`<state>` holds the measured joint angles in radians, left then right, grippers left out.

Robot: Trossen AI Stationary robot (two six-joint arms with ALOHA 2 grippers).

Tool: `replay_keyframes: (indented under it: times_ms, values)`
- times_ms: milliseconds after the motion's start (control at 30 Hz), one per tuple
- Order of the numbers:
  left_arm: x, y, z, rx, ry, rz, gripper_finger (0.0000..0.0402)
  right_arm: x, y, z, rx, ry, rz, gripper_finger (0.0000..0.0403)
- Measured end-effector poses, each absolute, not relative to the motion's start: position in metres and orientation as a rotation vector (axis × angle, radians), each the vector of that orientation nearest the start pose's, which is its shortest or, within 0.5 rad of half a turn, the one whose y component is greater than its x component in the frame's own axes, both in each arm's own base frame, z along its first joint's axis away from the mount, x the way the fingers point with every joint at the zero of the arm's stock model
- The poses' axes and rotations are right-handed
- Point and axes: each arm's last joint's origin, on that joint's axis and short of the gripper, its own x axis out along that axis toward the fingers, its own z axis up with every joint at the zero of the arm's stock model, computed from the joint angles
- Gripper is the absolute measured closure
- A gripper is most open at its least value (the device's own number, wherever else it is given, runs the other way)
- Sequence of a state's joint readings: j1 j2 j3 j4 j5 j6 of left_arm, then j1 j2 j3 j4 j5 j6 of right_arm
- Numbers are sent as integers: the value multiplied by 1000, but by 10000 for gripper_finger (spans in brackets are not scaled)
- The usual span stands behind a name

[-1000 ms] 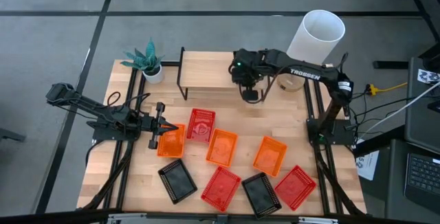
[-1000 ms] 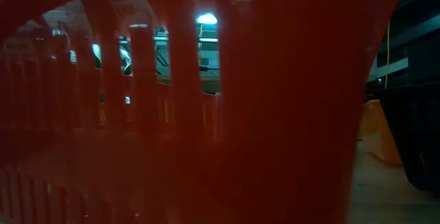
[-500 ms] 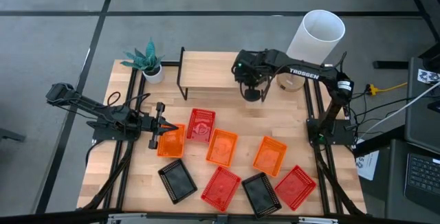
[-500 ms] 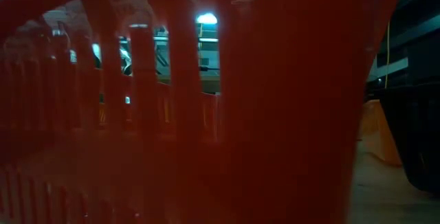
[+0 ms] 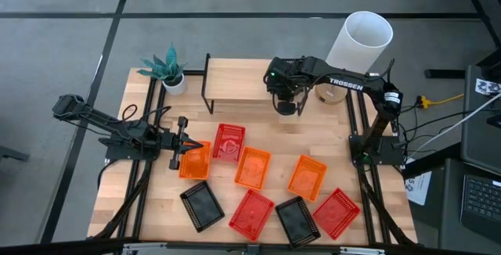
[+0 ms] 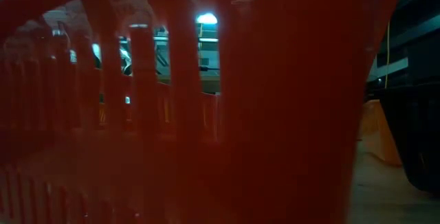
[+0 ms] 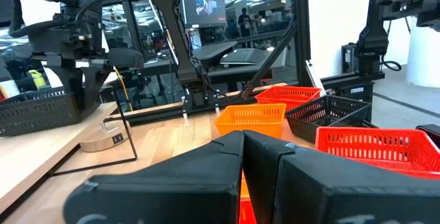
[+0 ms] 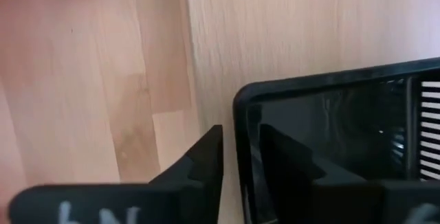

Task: Stack baskets on shelf by color
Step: Put the top black bin on the shelf, then put the bottom right red bin on the shelf

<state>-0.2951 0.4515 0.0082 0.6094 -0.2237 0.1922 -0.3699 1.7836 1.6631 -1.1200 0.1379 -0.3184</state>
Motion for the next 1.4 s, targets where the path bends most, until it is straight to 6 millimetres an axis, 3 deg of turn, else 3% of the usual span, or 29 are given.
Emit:
replay_keyframes:
  times_ms: [133,333,567,700,833,933,1067,1233,1400]
  values:
    - [121,-30,183,150,-163,-56,401,334,-131,309,-111,1269,-257,289]
    - [121,-30,180,150,-133,-59,401,330,-129,338,-67,1245,-289,286]
    - [121,-30,179,152,-124,-61,401,315,-105,377,129,1276,-291,286]
    - [121,-30,179,152,-124,-61,401,308,-81,390,344,1269,-109,286]
    - [121,-30,179,109,-118,-64,401,294,-45,396,413,1255,175,286]
    - [121,-30,179,73,-116,-68,401,277,-16,387,363,1293,231,286]
    - [121,-30,179,55,-116,-76,401,249,19,363,381,1355,123,286]
    - [121,-30,179,55,-117,-76,401,231,59,315,531,1317,8,286]
    - [121,-30,179,55,-116,-76,401,211,94,259,619,1406,-45,286]
